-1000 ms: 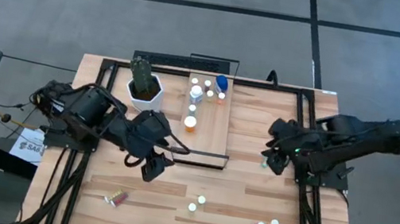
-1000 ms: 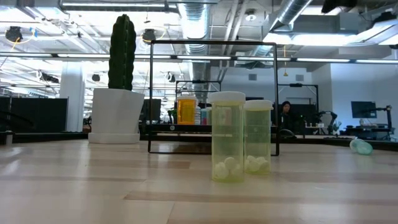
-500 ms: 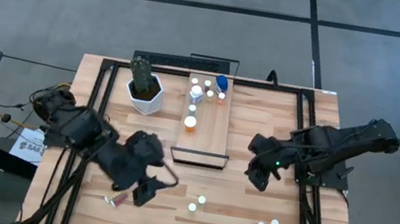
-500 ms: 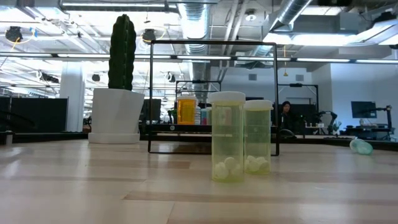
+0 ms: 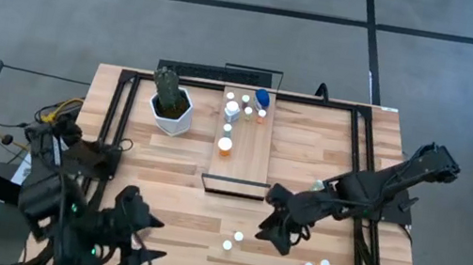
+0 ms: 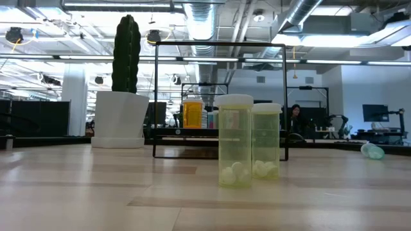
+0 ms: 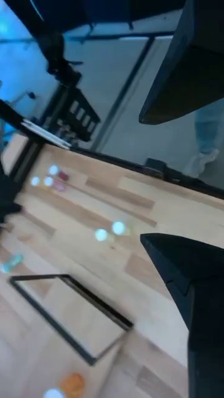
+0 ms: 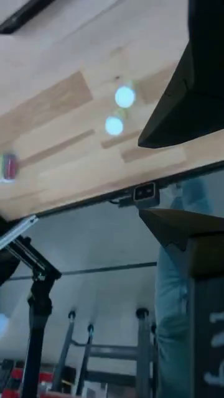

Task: Pick and place medicine bottles onto shelf by color
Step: Put the yellow pill bottle onto the shelf

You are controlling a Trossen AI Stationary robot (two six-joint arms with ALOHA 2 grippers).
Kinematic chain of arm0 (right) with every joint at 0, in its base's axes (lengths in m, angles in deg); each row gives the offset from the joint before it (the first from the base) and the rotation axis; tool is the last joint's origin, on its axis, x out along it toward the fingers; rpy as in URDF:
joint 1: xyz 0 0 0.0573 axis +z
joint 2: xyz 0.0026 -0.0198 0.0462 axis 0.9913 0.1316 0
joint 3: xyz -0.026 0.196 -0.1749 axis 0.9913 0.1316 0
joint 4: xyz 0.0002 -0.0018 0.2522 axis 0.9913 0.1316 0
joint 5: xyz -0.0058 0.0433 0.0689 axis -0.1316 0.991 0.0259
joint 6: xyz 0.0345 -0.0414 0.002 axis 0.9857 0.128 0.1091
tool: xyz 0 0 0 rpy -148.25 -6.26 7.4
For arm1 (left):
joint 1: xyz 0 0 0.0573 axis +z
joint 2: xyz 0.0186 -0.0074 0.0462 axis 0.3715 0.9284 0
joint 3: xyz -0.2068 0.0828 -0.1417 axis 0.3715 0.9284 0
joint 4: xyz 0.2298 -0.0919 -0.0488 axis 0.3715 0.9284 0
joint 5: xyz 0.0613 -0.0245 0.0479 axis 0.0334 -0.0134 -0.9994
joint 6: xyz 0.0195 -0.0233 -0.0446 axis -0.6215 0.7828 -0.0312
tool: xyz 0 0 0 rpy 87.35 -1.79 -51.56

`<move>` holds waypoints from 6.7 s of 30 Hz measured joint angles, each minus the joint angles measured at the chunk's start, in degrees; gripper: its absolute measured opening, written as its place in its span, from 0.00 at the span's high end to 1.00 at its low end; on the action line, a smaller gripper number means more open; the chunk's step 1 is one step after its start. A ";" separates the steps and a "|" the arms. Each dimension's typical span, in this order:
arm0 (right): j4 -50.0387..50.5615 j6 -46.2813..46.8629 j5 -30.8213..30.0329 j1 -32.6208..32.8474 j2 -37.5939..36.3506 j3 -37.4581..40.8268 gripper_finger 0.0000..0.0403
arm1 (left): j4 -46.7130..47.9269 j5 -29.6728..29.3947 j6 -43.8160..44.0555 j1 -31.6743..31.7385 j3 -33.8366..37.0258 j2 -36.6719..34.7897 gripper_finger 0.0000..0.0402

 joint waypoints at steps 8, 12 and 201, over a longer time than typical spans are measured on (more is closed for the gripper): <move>-6.65 -0.93 -0.96 4.74 3.42 -2.96 0.53 | 5.50 1.10 8.74 -2.69 0.13 3.79 0.29; -5.87 -6.27 -3.26 5.64 5.21 -4.34 0.53 | 5.66 1.13 8.87 -3.84 0.26 5.01 0.29; 18.24 -63.61 -11.49 -49.03 16.74 -5.20 0.66 | 3.21 -2.90 5.76 24.51 3.67 1.41 0.29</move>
